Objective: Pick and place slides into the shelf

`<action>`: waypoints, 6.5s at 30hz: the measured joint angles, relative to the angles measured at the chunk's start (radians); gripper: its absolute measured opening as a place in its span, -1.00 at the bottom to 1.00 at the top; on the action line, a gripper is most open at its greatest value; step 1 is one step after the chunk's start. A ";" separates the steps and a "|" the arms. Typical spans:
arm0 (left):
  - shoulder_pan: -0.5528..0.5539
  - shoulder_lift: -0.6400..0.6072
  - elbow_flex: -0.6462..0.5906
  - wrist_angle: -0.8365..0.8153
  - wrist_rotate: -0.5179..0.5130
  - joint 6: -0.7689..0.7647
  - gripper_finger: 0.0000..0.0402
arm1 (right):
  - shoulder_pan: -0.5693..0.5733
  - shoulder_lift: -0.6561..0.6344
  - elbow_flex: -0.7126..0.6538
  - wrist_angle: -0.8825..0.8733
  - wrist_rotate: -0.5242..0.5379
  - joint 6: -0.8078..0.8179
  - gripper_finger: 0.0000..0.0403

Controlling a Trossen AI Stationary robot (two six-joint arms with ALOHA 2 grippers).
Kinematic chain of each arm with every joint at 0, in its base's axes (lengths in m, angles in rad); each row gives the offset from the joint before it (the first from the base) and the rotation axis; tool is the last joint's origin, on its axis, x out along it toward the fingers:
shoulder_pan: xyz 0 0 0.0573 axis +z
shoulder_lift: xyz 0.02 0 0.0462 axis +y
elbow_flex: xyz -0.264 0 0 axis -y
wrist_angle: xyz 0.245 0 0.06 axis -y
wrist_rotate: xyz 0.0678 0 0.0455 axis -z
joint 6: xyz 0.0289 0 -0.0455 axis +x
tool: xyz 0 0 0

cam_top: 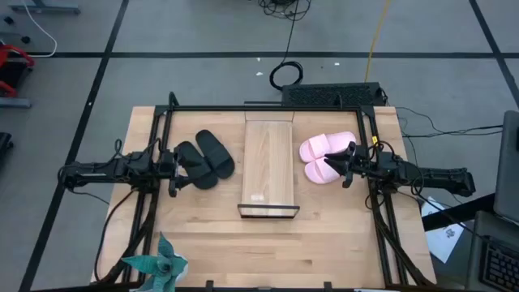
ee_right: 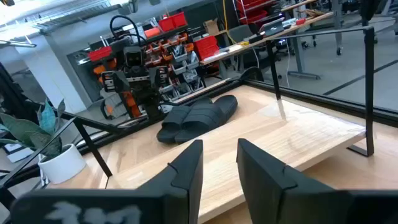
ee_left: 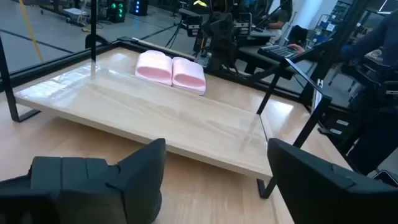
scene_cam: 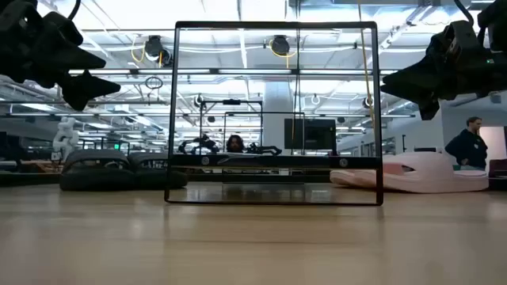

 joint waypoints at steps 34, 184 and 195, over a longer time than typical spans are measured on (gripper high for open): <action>0.000 0.000 0.000 0.000 0.000 0.000 0.42 | 0.000 0.000 0.000 0.000 0.000 0.000 -0.55; 0.001 0.670 1.081 -0.809 -0.600 -0.502 0.42 | -1.041 1.404 0.837 -0.706 -0.841 -0.404 0.13; 0.001 0.670 1.081 -0.809 -0.600 -0.489 0.42 | -0.969 1.404 0.791 -0.611 -0.842 -0.336 0.13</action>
